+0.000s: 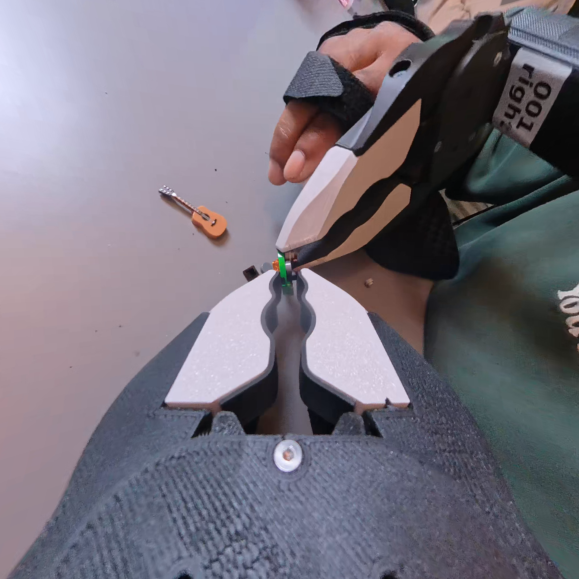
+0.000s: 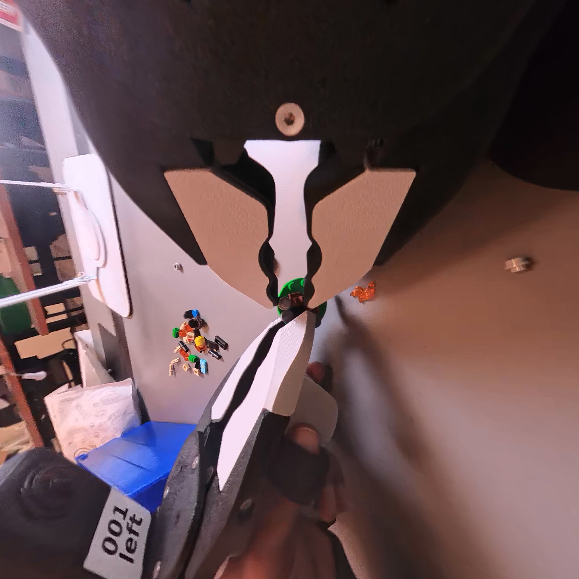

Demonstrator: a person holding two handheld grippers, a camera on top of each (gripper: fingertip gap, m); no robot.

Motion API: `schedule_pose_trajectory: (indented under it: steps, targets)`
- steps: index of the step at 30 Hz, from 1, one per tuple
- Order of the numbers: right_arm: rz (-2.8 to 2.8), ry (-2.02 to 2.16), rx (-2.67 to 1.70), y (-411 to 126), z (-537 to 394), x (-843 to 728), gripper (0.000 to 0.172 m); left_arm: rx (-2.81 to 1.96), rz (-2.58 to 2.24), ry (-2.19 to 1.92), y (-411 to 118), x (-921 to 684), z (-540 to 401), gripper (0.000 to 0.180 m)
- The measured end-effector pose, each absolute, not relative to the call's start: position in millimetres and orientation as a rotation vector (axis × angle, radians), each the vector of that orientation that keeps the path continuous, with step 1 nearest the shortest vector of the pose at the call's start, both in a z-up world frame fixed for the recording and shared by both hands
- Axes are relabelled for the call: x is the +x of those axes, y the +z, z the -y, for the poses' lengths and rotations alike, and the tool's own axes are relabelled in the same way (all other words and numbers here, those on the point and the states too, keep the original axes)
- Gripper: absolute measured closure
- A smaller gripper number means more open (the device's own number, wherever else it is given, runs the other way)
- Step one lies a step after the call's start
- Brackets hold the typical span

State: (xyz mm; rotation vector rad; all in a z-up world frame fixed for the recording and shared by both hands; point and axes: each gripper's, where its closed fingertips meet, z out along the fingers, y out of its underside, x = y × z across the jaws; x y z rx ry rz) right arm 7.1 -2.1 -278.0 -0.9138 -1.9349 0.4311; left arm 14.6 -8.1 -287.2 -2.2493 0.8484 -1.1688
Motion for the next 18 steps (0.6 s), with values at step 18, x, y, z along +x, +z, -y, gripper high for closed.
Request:
schedule_pose_trajectory:
  steps: [18]
  targets:
    - [1.969, 0.604, -0.876, -270.6, 14.4, 16.8, 0.172, -2.218, -0.668, -1.402, -278.3, 11.1, 3.2, 0.171]
